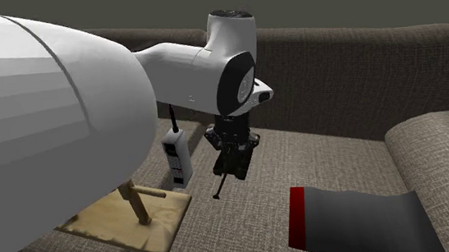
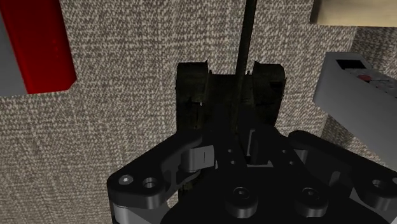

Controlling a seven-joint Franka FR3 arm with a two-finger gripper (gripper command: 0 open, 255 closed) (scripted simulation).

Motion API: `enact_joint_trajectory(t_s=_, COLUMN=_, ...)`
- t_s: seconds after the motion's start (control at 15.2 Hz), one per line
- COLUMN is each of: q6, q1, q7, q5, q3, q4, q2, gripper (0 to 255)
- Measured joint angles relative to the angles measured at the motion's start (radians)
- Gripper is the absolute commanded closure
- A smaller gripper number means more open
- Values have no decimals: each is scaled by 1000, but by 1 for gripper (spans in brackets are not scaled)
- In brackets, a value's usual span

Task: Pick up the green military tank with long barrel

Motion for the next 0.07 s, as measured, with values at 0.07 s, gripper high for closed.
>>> enact_joint_trajectory(t_s=0.07, q6=-9, q1=0, q7=0, q5=0, q3=0, q4=7, q2=-1, gripper=255)
